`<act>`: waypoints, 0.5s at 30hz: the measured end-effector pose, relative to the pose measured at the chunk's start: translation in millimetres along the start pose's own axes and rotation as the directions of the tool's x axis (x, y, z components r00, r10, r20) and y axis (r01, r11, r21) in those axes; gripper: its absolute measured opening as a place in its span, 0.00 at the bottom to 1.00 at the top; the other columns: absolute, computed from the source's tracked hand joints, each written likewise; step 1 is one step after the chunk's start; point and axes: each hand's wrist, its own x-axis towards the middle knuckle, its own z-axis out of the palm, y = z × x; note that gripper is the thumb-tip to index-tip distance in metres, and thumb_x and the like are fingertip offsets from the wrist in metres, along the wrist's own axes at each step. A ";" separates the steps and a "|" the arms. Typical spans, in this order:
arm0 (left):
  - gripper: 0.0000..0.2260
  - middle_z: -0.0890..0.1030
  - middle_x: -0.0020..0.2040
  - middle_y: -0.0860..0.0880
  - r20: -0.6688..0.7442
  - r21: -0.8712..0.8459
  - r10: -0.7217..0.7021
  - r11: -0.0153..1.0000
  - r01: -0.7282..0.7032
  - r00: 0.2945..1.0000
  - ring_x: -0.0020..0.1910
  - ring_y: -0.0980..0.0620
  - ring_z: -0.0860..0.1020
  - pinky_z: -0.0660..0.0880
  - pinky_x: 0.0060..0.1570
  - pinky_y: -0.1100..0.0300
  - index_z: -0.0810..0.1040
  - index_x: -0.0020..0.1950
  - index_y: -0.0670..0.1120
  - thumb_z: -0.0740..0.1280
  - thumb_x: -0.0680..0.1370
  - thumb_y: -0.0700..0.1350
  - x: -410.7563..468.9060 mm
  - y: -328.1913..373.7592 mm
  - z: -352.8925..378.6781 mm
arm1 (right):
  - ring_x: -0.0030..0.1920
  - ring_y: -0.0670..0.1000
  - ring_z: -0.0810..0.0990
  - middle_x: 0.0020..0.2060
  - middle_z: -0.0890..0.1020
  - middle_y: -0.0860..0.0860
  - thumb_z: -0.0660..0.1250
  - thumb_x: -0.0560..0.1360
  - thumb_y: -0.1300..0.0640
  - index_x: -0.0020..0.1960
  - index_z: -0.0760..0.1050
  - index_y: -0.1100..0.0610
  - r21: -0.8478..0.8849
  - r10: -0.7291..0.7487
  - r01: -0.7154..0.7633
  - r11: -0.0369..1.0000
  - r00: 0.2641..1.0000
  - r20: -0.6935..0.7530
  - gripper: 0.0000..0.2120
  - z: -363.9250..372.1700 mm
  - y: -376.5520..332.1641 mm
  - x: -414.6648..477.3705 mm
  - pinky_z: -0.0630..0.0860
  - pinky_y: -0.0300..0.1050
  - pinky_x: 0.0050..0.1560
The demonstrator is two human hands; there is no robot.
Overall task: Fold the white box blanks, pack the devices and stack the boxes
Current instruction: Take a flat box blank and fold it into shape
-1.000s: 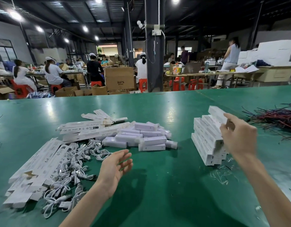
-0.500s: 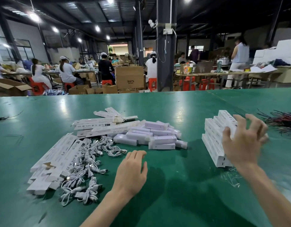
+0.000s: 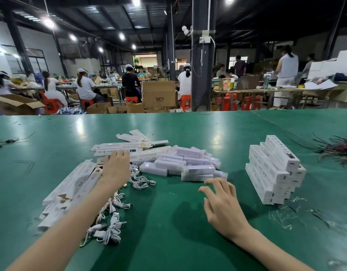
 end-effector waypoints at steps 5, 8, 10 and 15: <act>0.26 0.70 0.70 0.46 0.126 0.137 0.105 0.983 -0.122 0.986 0.70 0.47 0.66 0.61 0.70 0.42 0.61 0.73 0.45 0.60 0.75 0.39 49.7 -1.4 15.7 | 0.48 0.57 0.77 0.44 0.78 0.54 0.74 0.60 0.70 0.44 0.79 0.59 0.011 0.047 -0.047 0.999 0.999 0.000 0.14 -3.3 -0.2 -0.9 0.75 0.51 0.48; 0.29 0.68 0.72 0.45 0.239 0.124 0.135 0.978 -0.168 0.962 0.71 0.46 0.64 0.60 0.70 0.40 0.57 0.76 0.46 0.60 0.75 0.38 61.0 -6.1 23.8 | 0.47 0.55 0.77 0.43 0.77 0.52 0.74 0.60 0.70 0.42 0.79 0.59 0.024 0.050 -0.050 0.998 0.999 0.004 0.13 -3.0 0.3 0.2 0.75 0.49 0.48; 0.29 0.70 0.70 0.45 0.259 0.129 0.173 0.969 -0.211 0.950 0.69 0.45 0.66 0.64 0.68 0.43 0.58 0.75 0.46 0.61 0.75 0.37 64.0 -10.0 25.7 | 0.46 0.55 0.77 0.43 0.77 0.52 0.74 0.60 0.69 0.41 0.79 0.58 0.024 0.044 -0.044 0.999 0.999 0.018 0.13 -2.5 -1.1 0.8 0.74 0.48 0.48; 0.24 0.69 0.70 0.44 0.254 0.131 0.178 0.968 -0.216 0.951 0.68 0.45 0.67 0.66 0.67 0.46 0.61 0.74 0.45 0.62 0.78 0.41 69.6 -16.5 30.6 | 0.45 0.53 0.76 0.43 0.77 0.51 0.74 0.61 0.68 0.40 0.78 0.57 0.031 0.036 -0.038 0.999 0.998 0.054 0.11 -2.2 -3.0 1.0 0.73 0.45 0.47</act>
